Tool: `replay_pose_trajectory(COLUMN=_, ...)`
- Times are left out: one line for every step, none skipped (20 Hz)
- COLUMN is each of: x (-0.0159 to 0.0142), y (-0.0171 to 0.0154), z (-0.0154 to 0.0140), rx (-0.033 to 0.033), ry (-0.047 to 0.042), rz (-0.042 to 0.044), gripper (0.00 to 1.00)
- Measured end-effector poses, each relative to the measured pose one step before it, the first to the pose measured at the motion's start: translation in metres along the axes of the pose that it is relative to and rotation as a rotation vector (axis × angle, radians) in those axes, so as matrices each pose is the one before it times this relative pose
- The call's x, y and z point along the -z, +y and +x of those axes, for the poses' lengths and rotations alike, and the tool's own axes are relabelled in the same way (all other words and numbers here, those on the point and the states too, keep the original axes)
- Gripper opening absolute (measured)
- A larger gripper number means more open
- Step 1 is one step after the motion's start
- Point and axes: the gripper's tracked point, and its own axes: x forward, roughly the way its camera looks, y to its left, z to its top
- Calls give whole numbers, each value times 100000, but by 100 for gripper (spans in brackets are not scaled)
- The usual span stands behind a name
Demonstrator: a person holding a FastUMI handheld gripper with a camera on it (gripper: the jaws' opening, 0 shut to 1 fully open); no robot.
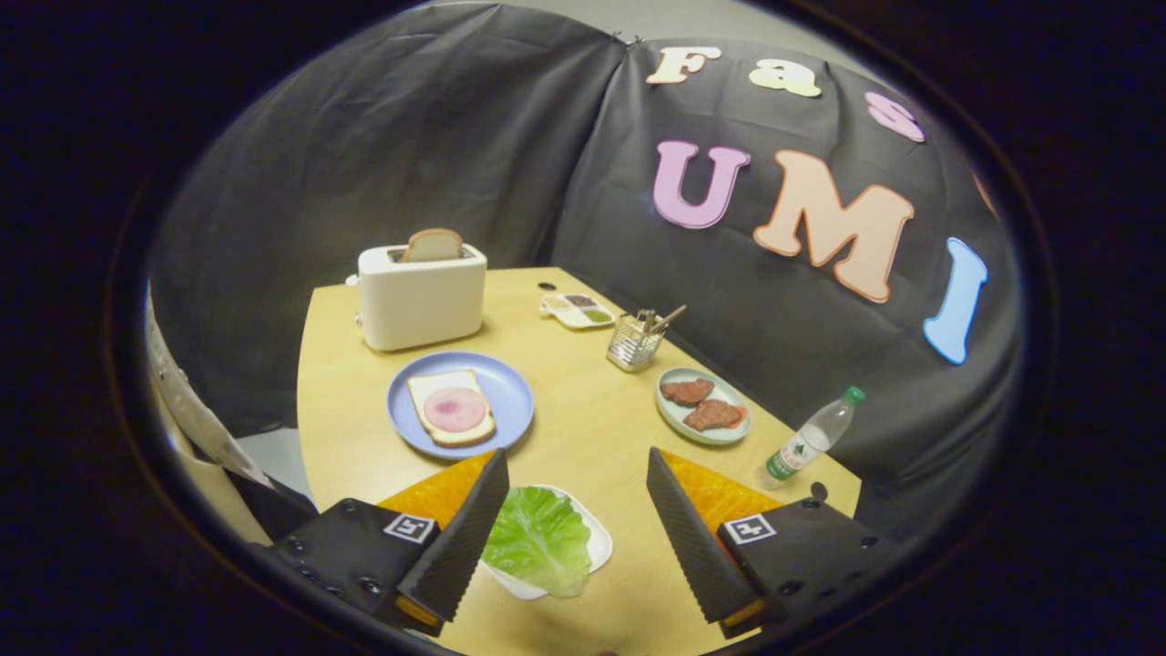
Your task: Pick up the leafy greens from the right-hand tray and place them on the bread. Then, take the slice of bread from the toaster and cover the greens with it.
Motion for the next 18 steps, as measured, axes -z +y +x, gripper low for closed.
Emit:
replay_pose_trajectory(x=714, y=255, z=601, rx=-1197, ry=1804, rz=-858, gripper=99)
replay_pose_trajectory(x=687, y=314, z=599, rx=-1629, ry=1681, rz=-245, gripper=99)
replay_pose_trajectory(x=698, y=216, z=745, rx=-1223, ry=1729, rz=-219, gripper=99)
replay_pose_trajectory(x=732, y=97, z=621, rx=-998, ry=2063, rz=-207, gripper=99)
replay_pose_trajectory(x=893, y=278, z=491, rx=-1166, ry=2060, rz=147, gripper=99)
replay_pose_trajectory(x=872, y=248, z=385, rx=-1276, ry=2267, rz=314, gripper=99)
replay_pose_trajectory(x=936, y=210, z=463, rx=-1118, ry=2391, rz=260, gripper=99)
replay_pose_trajectory(x=883, y=179, z=548, rx=-1076, ry=2542, rz=305, gripper=99)
replay_pose_trajectory(x=788, y=-51, z=751, rx=-713, ry=2412, rz=465, gripper=99)
replay_pose_trajectory(x=578, y=59, z=744, rx=-849, ry=2374, rz=590, gripper=99)
replay_pose_trajectory(x=817, y=22, z=600, rx=-754, ry=2041, rz=575, gripper=99)
replay_pose_trajectory(x=521, y=135, z=440, rx=-893, ry=1742, rz=383, gripper=99)
replay_pose_trajectory(x=472, y=141, z=301, rx=-485, ry=1354, rz=462, gripper=99)
replay_pose_trajectory(x=182, y=47, z=303, rx=-552, ry=807, rz=311, gripper=99)
replay_pose_trajectory(x=294, y=5, z=440, rx=-508, ry=1038, rz=303, gripper=99)
replay_pose_trajectory(x=270, y=-3, z=344, rx=-521, ry=1132, rz=236, gripper=99)
replay_pose_trajectory(x=444, y=134, z=468, rx=-439, ry=1468, rz=262, gripper=99)
replay_pose_trajectory(x=517, y=-12, z=489, rx=-551, ry=1843, rz=779, gripper=99)
